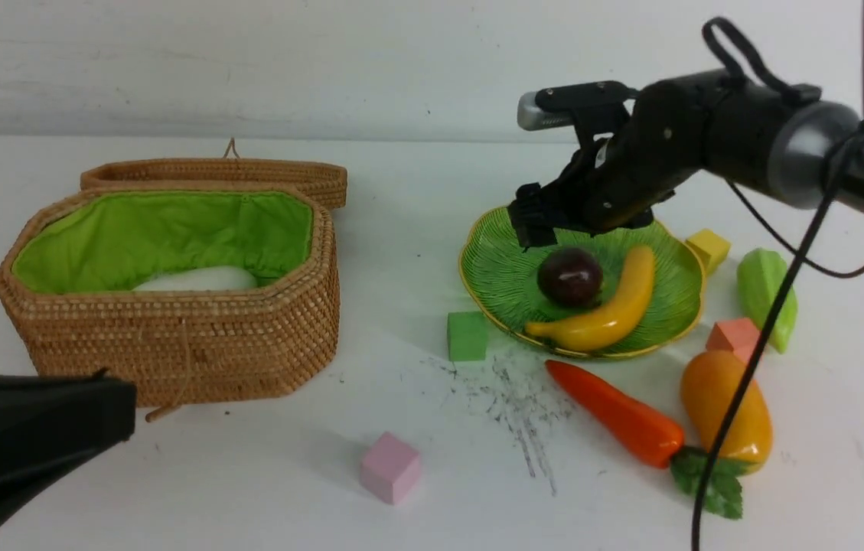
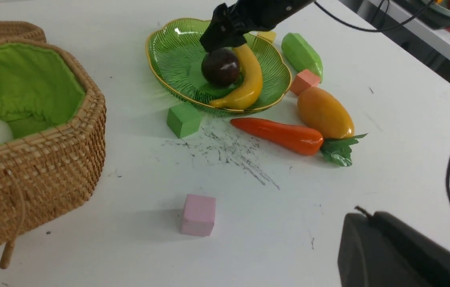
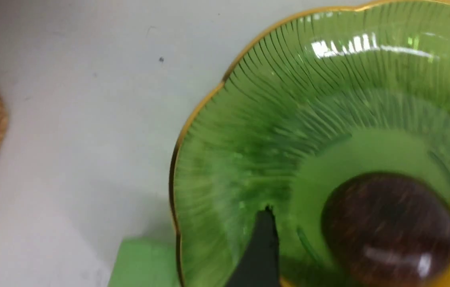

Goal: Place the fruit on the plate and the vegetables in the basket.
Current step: Use the right arm to grab a mangosteen and put it into the right plate, then use the right arm to grab a carrot and put it into the left basket

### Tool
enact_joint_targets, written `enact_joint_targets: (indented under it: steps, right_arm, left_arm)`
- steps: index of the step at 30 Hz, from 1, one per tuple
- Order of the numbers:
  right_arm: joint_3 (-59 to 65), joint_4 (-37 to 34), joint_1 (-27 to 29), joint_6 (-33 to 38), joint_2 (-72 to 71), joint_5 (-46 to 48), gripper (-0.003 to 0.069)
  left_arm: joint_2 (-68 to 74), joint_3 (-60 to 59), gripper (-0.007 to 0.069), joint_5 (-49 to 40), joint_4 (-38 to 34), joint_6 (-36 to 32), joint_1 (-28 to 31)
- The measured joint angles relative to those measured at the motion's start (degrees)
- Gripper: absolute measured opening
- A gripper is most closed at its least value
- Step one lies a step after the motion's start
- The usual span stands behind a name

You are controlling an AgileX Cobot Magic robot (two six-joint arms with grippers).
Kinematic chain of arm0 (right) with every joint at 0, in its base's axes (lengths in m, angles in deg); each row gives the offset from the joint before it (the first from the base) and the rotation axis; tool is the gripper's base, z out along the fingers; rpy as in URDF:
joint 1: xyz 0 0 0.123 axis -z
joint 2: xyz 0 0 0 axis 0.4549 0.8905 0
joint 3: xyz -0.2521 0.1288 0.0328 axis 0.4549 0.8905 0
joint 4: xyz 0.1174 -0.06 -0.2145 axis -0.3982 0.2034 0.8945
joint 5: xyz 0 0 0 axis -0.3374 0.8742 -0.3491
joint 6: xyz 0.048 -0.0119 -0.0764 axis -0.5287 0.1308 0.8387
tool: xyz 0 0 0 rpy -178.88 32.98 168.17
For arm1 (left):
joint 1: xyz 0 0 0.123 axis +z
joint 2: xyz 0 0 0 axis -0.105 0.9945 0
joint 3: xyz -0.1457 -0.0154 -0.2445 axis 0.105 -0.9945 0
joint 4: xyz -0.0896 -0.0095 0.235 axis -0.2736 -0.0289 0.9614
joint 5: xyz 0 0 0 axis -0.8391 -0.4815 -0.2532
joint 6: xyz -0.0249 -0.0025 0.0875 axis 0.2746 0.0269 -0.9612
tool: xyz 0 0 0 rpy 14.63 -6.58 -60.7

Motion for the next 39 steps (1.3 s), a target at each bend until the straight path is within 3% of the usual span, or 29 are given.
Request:
enact_joint_targets:
  steps: [5,7,8,9,14,18,26,30,36,39]
  right_arm:
    - [-0.05,0.13,0.0,1.64,-8.53,13.34,0.0473]
    - [-0.13,0.18,0.0,4.25,-12.81,24.09,0.0358]
    - [-0.13,0.18,0.0,4.7,-13.33,25.47,0.0338]
    - [0.1,0.18,0.0,5.59,-14.76,28.48,0.027]
    - [9.87,0.18,0.0,5.67,-19.41,29.77,0.013]
    - [20.15,0.18,0.0,6.75,-20.93,29.27,0.016]
    - [29.57,0.81,0.0,11.96,-16.39,11.68,0.051]
    - [29.57,1.7,0.0,12.19,-11.93,6.73,0.0606]
    - [29.57,1.78,0.0,12.51,-7.11,3.46,0.056]
    - [29.57,0.03,0.06,14.59,-5.7,3.6,0.048]
  left_arm:
    - [0.0,0.0,-0.0013,-0.22,-0.24,-2.34,0.0]
    - [0.0,0.0,-0.0013,-0.78,-0.93,-3.65,0.0]
    - [0.0,0.0,-0.0013,-0.9,-1.0,-3.81,0.0]
    - [0.0,0.0,-0.0013,-1.19,-1.71,-4.63,0.0]
    - [0.0,0.0,-0.0013,-2.24,-4.77,-9.43,0.0]
    - [0.0,0.0,-0.0013,-3.57,-6.78,-12.51,0.0]
    - [0.0,0.0,-0.0013,-4.21,-8.53,-14.21,0.0]
    - [0.0,0.0,-0.0012,-4.79,-8.8,-14.29,0.0]
    - [0.0,0.0,-0.0011,-6.12,-8.8,-14.28,0.0]
    - [0.0,0.0,-0.0011,-6.67,-8.8,-14.28,0.0]
